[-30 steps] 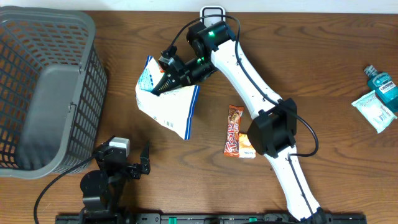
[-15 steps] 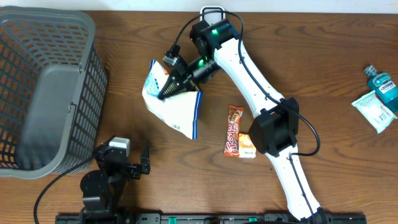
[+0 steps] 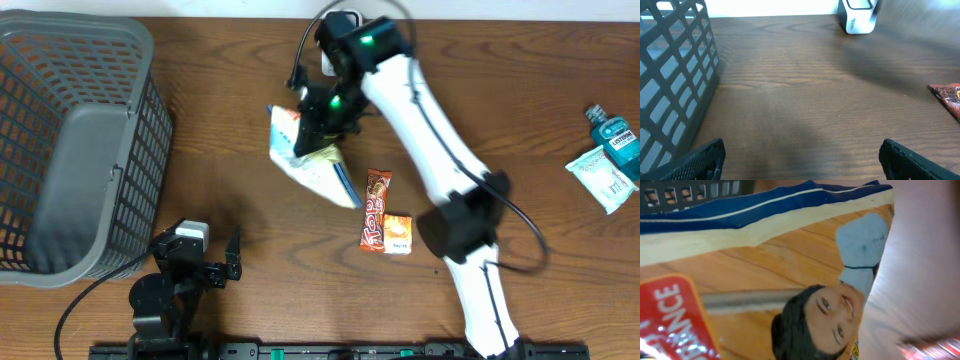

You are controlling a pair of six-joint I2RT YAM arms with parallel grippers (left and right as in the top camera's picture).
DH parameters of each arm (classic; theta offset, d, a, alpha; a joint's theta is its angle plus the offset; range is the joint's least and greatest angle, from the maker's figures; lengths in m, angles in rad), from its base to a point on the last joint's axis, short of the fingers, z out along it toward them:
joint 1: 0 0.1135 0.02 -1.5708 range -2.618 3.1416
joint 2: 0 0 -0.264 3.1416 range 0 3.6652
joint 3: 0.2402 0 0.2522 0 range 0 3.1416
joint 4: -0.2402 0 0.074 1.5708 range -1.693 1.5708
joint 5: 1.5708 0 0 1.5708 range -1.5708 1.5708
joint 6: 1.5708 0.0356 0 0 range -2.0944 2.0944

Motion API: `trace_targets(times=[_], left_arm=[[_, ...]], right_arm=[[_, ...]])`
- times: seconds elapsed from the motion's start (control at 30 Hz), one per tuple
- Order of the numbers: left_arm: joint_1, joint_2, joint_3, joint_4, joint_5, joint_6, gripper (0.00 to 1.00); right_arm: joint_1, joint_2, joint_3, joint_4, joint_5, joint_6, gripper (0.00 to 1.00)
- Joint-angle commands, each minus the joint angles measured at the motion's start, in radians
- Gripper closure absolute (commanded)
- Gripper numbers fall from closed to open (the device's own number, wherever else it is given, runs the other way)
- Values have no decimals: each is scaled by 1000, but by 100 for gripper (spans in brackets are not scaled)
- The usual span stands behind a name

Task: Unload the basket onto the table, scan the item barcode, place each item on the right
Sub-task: 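Lift the snack bag and raise it toward the scanner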

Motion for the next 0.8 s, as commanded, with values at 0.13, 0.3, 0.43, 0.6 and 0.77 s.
trace_targets(times=[0.13,0.3,0.43,0.6,0.77], left_arm=[[2,-2,-15,-20,-3,-9,2],[2,-2,-15,-20,-3,-9,2],[2,-2,-15,-20,-3,-9,2],[2,-2,-15,-20,-3,-9,2],[2,-2,-15,-20,-3,-9,2]], right_arm=[[77,-241,19,47,587,-48,99],[103,-211,18,176,768,-90,99],[102,-177,11,310,797,-192,99],[102,-113,5,522,797,-285,99],[86,-40,5,728,834,-406,99]])
